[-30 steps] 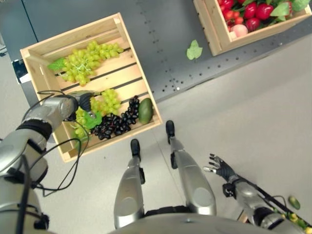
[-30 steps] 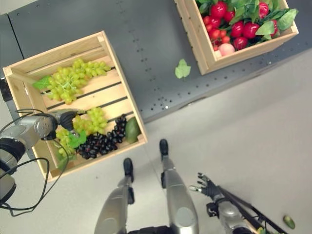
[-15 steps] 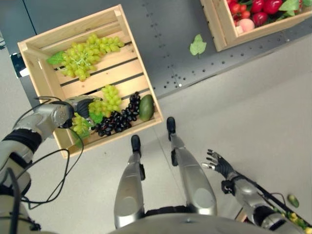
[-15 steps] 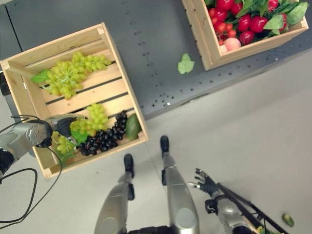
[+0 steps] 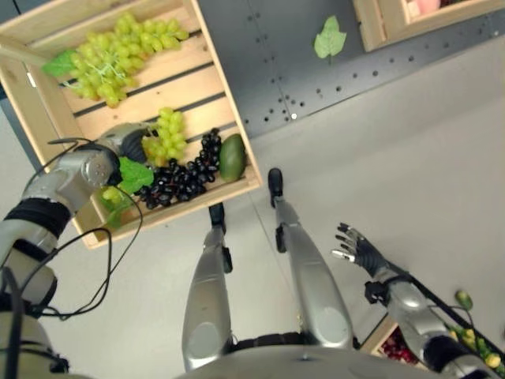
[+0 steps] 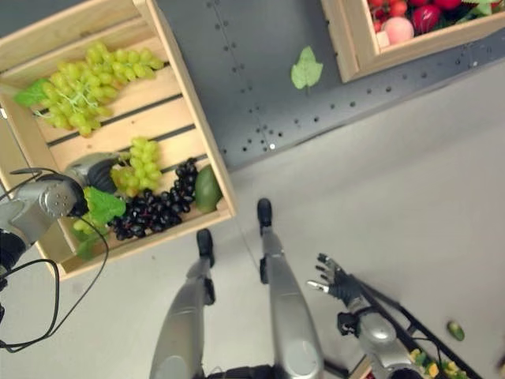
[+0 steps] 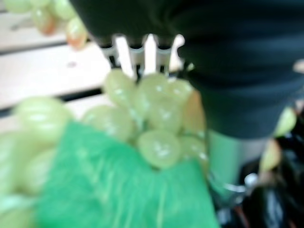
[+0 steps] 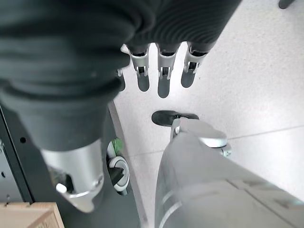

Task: Pick up the fruits from the basket on one side to the basket on the other side

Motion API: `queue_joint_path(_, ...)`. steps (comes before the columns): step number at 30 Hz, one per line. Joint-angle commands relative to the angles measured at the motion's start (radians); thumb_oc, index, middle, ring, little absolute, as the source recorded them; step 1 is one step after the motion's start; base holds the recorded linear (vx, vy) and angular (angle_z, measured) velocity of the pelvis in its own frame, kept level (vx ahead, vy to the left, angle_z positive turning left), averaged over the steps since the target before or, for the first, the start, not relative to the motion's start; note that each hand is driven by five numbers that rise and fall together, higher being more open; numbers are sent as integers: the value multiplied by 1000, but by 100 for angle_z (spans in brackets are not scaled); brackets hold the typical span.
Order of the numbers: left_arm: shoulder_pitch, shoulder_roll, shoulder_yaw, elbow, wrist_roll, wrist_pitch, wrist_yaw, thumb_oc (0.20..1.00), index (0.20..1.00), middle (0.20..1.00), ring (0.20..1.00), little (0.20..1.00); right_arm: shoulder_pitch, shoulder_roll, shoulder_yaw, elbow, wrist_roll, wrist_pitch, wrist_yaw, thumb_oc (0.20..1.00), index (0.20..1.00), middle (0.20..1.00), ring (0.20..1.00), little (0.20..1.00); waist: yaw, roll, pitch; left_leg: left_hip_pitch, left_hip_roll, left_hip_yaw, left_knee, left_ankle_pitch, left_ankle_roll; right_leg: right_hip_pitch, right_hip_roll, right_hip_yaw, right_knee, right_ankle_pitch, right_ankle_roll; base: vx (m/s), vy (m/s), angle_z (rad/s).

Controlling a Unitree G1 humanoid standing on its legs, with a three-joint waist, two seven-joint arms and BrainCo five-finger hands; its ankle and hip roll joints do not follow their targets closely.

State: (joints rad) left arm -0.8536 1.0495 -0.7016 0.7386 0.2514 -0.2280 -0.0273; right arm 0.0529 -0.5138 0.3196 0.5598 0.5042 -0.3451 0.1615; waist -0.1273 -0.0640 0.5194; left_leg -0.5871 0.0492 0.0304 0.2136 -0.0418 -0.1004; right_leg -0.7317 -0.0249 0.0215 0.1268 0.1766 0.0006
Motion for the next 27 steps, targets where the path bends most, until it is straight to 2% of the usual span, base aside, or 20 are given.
queue_joint_path(1, 30, -4, -23, 38, 16, -12, 4, 1000, 1000, 1000, 1000, 1000, 98, -38, -6, -92, 25, -28, 17, 1000, 1000, 1000, 1000, 1000, -43, -43, 1, -78, 22, 8, 35, 16, 23, -36, -1, 26, 186, -164, 114, -21, -33, -4)
queue_joint_path(7, -6, -8, -53, 80, 18, -10, 6, 1000, 1000, 1000, 1000, 1000, 108, -56, -7, -158, 32, -35, 25, 1000, 1000, 1000, 1000, 1000, -56, -60, 1, -126, 26, 1, 58, 15, 22, -78, 5, 23, 194, -157, 113, -13, -33, 2)
queue_joint_path(13, -7, -10, -67, 78, 9, -12, -7, 1000, 1000, 1000, 1000, 1000, 95, -68, -7, -161, 41, -47, 19, 1000, 1000, 1000, 1000, 1000, -52, -53, 1, -138, 22, 0, 49, 21, 21, -97, 5, 29, 195, -156, 112, -6, -5, -2)
queue_joint_path(14, -8, -7, -69, 74, 9, -14, -9, 765, 765, 765, 765, 765, 93, -68, -8, -167, 44, -47, 18, 1000, 1000, 1000, 1000, 1000, -51, -53, 1, -139, 21, -1, 48, 21, 21, -97, 6, 30, 195, -157, 112, 0, 0, 0)
queue_joint_path(15, -5, -4, -68, 72, 6, -15, -10, 711, 711, 711, 711, 711, 90, -67, -7, -163, 45, -48, 18, 1000, 1000, 1000, 1000, 1000, -49, -50, 1, -137, 21, -1, 48, 21, 20, -96, 5, 31, 195, -157, 111, 0, 0, 0)
queue_joint_path(16, -3, 2, -70, 73, 8, -16, -9, 573, 573, 573, 573, 573, 86, -67, -7, -156, 45, -50, 16, 1000, 1000, 1000, 1000, 1000, -47, -46, 1, -132, 20, -1, 45, 22, 21, -95, 4, 32, 194, -158, 110, 0, 0, 0)
queue_joint_path(17, -4, 5, -71, 76, 9, -16, -8, 495, 495, 495, 495, 495, 81, -67, -7, -151, 47, -50, 16, 1000, 1000, 1000, 1000, 1000, -45, -43, 1, -129, 20, -1, 41, 22, 21, -94, 3, 33, 194, -159, 110, 0, 0, 0)
queue_joint_path(18, -4, 5, -71, 77, 9, -16, -8, 454, 454, 454, 454, 454, 81, -67, -7, -151, 48, -50, 16, 1000, 1000, 1000, 1000, 1000, -45, -43, 1, -129, 20, -1, 41, 22, 21, -94, 3, 33, 194, -159, 110, 0, 0, 0)
queue_joint_path(19, -6, 10, -75, 77, 10, -17, -6, 325, 325, 325, 325, 325, 80, -67, -7, -147, 49, -50, 16, 1000, 1000, 1000, 1000, 1000, -44, -41, 1, -128, 19, 0, 40, 23, 21, -93, 2, 33, 194, -159, 111, 0, 0, 0)
queue_joint_path(20, -7, 12, -76, 78, 9, -19, -6, 235, 235, 235, 235, 235, 79, -67, -7, -147, 49, -50, 16, 1000, 1000, 1000, 1000, 1000, -43, -38, 1, -129, 18, -2, 41, 24, 21, -93, 1, 32, 195, -159, 110, -12, -4, 4)
queue_joint_path(21, -8, 13, -76, 78, 8, -19, -5, 200, 200, 200, 200, 200, 79, -67, -8, -147, 49, -51, 15, 1000, 1000, 1000, 1000, 1000, -42, -36, 1, -130, 17, -2, 42, 25, 22, -93, 0, 31, 195, -158, 110, -9, -2, 6)
queue_joint_path(27, -10, 4, -76, 86, 0, -19, -2, 200, 200, 200, 200, 200, 73, -62, -5, -138, 52, -51, 12, 1000, 1000, 1000, 1000, 1000, -36, -25, 1, -131, 11, -8, 40, 29, 22, -90, -3, 30, 197, -160, 110, -2, 0, 1)
